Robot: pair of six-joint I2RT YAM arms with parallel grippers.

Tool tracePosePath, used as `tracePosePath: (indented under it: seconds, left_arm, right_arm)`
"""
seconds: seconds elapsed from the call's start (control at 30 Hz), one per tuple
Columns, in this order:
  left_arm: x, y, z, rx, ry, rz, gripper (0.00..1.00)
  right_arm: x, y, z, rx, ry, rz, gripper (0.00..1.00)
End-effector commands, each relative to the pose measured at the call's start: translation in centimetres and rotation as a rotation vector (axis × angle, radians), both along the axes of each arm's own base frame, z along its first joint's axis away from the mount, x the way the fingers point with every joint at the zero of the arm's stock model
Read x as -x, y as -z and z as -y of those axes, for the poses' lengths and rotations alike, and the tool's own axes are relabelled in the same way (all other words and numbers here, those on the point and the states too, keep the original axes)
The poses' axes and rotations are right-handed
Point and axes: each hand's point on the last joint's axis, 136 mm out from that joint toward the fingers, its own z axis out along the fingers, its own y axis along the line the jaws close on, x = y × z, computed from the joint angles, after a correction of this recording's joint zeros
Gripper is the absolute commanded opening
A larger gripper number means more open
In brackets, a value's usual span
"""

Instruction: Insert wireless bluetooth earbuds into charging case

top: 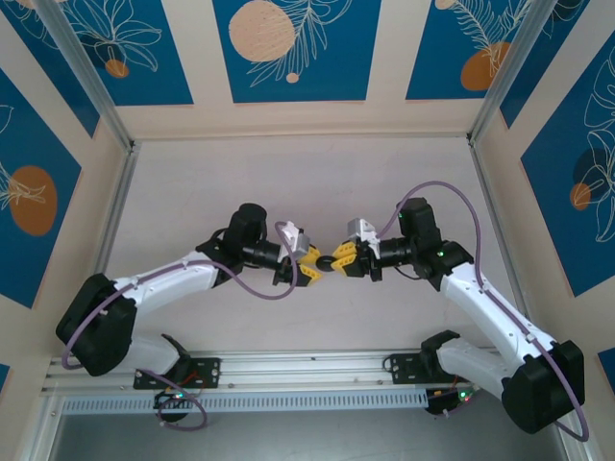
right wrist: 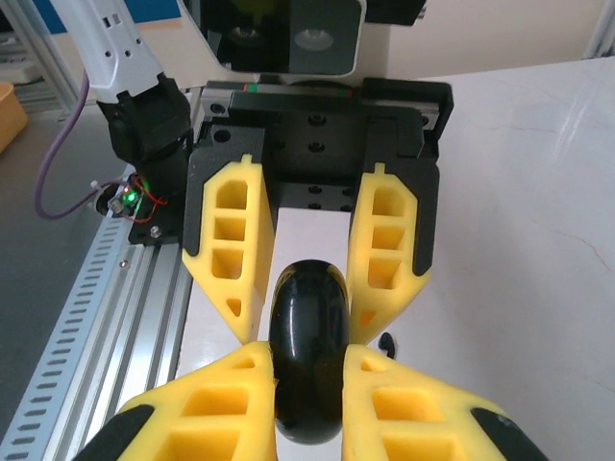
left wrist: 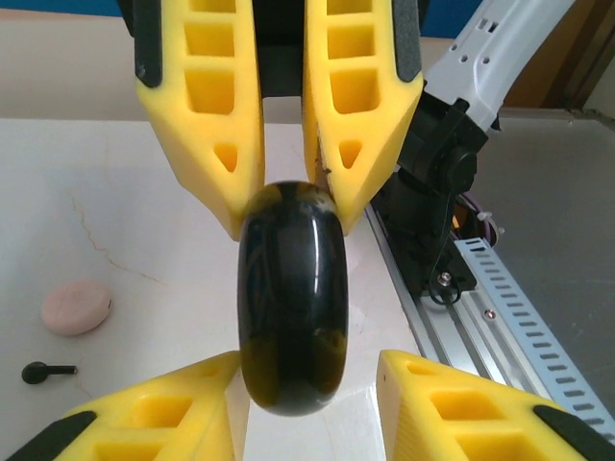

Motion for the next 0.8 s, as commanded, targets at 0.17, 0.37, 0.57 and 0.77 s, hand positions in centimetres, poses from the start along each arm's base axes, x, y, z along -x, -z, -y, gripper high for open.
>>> tracePosePath:
  seconds: [0.17, 0.37, 0.57, 0.77]
  left_arm:
    - [0.52, -1.02, 0.02, 0.007, 0.031, 0.032, 0.37]
    - [0.61, -0.82, 0.04, 0.0, 0.032, 0.023, 0.28]
    - [0.61, -0.44, -0.06, -0.015, 0.029, 0.022, 0.33]
    - [0.62, -0.25, 0.0, -0.02, 0.03, 0.015, 0.3]
  right_arm:
    - [0.5, 0.16, -0.68, 0.03, -0.061, 0.008, 0.17]
    - [0.27, 0.14, -0.97, 0.022, -0.063, 0.01, 0.17]
    - [0.21, -0.1, -1.0, 0.013, -0.059, 0.02, 0.17]
    - [0.21, -0.17, -1.03, 0.007, -0.057, 0.016, 0.17]
